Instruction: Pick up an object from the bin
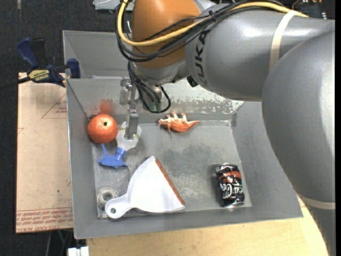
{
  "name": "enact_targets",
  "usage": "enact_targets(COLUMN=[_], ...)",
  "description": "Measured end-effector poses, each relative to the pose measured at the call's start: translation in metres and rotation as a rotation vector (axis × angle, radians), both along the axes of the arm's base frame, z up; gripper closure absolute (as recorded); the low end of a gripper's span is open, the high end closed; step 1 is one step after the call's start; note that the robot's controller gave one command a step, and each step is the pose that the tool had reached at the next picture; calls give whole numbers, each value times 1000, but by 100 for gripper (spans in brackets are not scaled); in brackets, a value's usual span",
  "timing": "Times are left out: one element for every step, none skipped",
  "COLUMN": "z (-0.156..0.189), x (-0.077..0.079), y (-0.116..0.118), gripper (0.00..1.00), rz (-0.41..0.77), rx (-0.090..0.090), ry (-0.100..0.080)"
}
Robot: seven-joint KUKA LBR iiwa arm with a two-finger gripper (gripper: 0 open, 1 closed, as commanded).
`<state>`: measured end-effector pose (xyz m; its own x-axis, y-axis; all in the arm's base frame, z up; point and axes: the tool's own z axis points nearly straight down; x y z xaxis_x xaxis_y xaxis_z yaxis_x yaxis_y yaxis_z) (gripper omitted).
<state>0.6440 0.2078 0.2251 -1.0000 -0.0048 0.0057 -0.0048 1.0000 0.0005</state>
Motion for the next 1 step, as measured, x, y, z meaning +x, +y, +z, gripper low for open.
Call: enact_targets(z=[6], x=[1], y=[-2], gripper=[0], rz=[-4], rx=[1], ry=[-7])
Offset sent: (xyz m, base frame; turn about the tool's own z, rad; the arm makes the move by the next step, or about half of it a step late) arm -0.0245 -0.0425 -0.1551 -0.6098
